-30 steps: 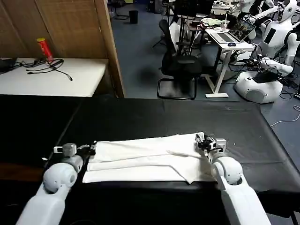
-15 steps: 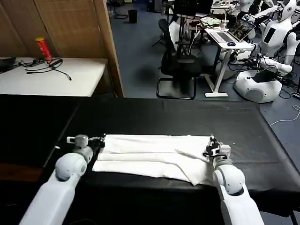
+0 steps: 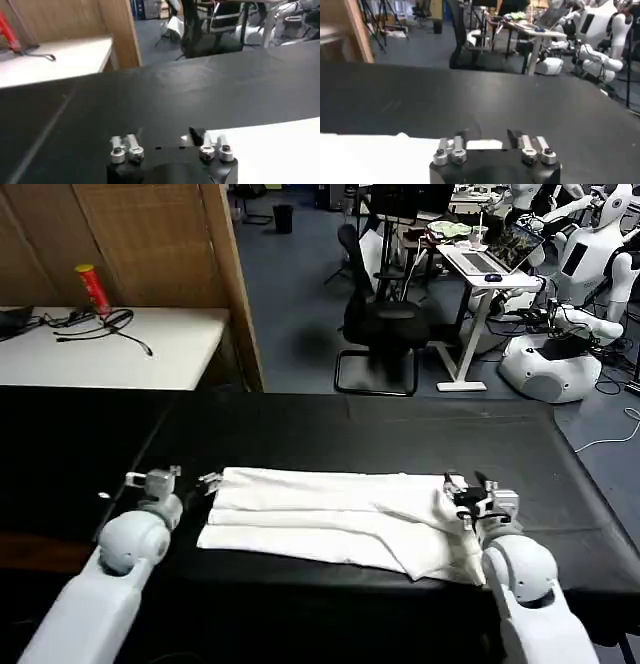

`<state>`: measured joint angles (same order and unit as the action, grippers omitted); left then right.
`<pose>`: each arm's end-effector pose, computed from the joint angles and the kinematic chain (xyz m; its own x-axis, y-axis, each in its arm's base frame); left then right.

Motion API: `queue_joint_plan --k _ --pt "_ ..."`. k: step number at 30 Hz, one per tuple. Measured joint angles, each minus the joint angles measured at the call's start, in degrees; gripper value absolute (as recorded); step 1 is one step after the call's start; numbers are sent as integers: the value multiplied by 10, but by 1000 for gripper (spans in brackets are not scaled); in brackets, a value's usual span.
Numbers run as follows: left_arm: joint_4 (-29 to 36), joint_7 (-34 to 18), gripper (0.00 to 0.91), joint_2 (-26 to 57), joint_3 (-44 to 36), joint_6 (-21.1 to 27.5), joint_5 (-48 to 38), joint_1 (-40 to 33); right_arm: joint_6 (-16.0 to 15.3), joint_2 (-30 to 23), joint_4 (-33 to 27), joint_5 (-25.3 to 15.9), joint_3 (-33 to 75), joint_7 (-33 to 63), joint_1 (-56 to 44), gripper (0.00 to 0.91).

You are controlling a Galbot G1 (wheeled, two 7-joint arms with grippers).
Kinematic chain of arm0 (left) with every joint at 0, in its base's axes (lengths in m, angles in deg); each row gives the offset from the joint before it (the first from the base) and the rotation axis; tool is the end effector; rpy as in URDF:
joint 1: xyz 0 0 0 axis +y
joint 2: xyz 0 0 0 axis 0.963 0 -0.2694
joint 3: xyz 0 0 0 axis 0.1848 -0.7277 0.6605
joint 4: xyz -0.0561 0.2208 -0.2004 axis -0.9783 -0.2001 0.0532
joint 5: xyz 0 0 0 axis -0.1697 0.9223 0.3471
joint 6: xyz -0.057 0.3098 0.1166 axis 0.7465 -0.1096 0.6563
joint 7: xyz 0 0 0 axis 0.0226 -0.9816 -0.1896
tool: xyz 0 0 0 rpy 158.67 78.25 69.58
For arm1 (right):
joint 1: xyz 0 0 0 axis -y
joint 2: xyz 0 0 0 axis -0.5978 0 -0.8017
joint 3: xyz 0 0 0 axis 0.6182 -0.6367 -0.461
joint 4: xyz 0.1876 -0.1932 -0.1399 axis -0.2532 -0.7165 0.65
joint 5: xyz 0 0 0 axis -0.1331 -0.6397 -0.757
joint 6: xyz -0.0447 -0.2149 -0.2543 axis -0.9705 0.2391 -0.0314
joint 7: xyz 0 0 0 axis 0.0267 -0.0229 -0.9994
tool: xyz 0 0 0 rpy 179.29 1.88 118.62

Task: Fold and organize the clothes.

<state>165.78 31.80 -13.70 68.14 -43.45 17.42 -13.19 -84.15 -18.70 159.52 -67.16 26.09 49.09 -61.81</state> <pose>0.3158 0.0976 -0.2150 -0.8930 0.0560 0.4466 0.1075 0.9901 0.0907 0.2839 -0.0857 -0.2024 -0.9361 0.0719 0.3444 0.0484 0.9959 -0.0762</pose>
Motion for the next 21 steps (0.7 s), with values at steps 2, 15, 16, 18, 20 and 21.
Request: queue_joint_plan --k 2,15,16,18,20,21 --pt "23 -5 878 -5 13 0 -12 20 2 5 13 3 8 0 -8 878" --pt "84 -5 878 -96 49 -40 18 116 6 5 55 6 17 -7 -44 878" --pt "83 -3 878 -102 50 -42 22 121 6 4 57 6 17 -8 -46 878" --pt "79 -1 878 -113 50 -45 28 127 6 2 61 6 17 -9 -49 878" --pt "74 0 878 -122 50 -47 33 131 7 1 64 6 18 -9 -51 878" --pt "72 1 878 -127 50 -48 36 134 7 1 65 6 18 -9 -52 878"
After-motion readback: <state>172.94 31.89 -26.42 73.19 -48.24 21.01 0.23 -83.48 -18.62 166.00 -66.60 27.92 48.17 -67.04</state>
